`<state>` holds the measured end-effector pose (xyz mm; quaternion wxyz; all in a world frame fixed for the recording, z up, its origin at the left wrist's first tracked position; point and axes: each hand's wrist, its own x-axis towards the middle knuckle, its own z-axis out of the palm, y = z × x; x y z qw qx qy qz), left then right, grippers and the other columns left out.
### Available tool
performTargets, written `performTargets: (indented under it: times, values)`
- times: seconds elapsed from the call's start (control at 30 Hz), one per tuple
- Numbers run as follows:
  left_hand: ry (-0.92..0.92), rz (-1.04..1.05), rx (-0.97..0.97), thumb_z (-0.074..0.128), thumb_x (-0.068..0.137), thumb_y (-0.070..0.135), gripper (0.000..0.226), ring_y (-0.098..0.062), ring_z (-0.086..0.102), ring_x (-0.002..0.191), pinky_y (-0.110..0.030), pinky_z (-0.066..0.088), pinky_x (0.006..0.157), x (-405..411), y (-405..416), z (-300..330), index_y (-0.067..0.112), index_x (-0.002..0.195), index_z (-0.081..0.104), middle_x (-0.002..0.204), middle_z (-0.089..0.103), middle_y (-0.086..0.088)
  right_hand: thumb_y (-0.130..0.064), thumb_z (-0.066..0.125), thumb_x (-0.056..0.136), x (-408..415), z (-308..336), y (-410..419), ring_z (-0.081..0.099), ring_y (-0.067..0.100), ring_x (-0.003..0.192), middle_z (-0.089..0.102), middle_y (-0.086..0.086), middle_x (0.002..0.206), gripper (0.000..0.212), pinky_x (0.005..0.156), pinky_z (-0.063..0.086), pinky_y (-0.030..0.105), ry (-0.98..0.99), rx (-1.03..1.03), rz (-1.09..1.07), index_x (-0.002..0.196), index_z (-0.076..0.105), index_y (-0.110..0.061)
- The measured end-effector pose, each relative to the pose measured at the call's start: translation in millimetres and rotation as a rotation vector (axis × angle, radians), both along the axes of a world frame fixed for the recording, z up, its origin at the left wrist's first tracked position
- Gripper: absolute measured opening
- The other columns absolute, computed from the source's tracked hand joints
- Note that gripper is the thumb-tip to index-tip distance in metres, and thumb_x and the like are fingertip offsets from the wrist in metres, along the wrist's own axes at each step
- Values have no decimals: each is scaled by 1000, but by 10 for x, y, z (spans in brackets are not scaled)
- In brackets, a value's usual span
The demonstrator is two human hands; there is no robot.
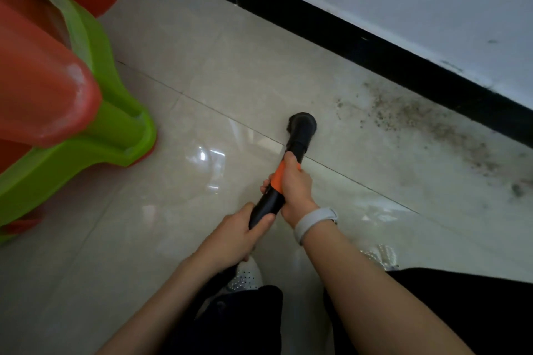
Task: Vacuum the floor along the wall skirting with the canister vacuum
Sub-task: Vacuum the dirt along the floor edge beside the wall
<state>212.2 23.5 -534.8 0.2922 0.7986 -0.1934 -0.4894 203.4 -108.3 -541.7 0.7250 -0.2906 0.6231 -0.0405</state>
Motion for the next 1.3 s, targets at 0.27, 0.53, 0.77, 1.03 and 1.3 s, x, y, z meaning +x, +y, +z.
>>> performTargets:
  times: [0.27,0.53,0.77,1.03,1.3]
  values:
    - [46,-60,-39,50,92,45,33,-18,57,53,-26,49,52,61,-283,-52,14,83,48,67,60,-6,-26,48,93,-66,-24,-281,45,21,40,42,8,53,27,43,44,25,42,-81,-114,73,40,-10]
    - [-40,246,-104,50,94,38,32,-14,51,37,-23,41,41,292,-267,-101,9,80,49,57,55,-9,-35,50,93,527,-95,-210,50,16,35,49,8,61,29,47,49,29,-21,-91,166,95,47,-6]
    - [105,-105,-107,51,92,46,33,-16,52,41,-25,43,46,192,-737,-160,16,78,47,57,55,-3,-30,48,94,-46,-32,-689,48,22,43,47,10,58,28,46,46,29,90,-120,-168,76,44,-8]
    - [80,-140,-102,53,91,43,31,-13,53,43,-25,47,47,173,-755,-134,14,80,49,59,57,-4,-28,47,95,-122,-36,-691,46,20,37,42,8,53,29,43,45,27,54,-179,-228,73,41,-10]
    - [1,104,-129,51,94,39,32,-11,50,39,-24,42,43,338,-764,-134,11,78,49,57,55,-6,-33,47,96,346,-31,-741,49,20,42,48,8,61,25,48,49,30,-34,-75,12,90,42,-9]
